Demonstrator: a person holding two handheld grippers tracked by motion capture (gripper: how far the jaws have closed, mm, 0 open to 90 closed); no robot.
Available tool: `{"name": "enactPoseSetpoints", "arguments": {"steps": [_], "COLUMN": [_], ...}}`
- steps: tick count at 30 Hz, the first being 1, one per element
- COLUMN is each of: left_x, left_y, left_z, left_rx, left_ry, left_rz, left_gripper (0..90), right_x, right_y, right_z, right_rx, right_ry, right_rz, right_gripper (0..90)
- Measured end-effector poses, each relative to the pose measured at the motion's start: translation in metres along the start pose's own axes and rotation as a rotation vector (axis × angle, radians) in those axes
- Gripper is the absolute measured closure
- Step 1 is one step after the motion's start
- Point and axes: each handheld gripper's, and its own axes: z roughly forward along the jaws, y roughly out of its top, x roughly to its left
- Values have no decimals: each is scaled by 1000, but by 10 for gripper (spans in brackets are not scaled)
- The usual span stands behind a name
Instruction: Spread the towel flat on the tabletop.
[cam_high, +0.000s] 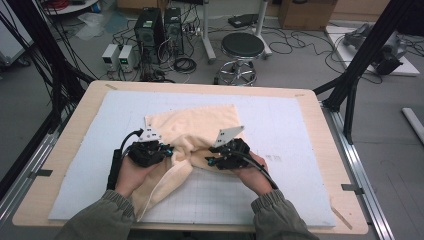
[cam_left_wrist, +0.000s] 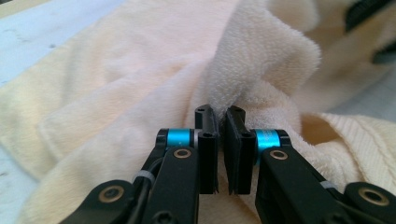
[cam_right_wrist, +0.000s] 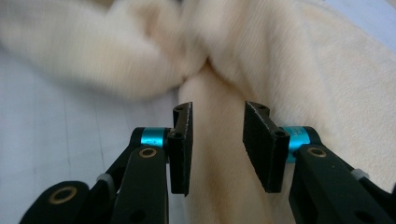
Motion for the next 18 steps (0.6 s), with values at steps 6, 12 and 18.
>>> {"name": "enactPoseSetpoints", "arguments": {"steps": [6,12,18], "left_x": [9,-2,-9], "left_y": [-1,0,-4], "left_z": [0,-13,-30], "left_rx": [5,-30,-24], "left_ry": [-1,-61,-115], "left_rz": [-31,-8,35], "left_gripper": [812,627,540], "right_x": [-4,-3,-3], "right_y": [-25,-33,-35], "right_z": [9,21,9], "right_rx": [58,120,105], "right_ry": [33,42,96], "right_rz": [45,28,16], "right_gripper": [602,690,853]}}
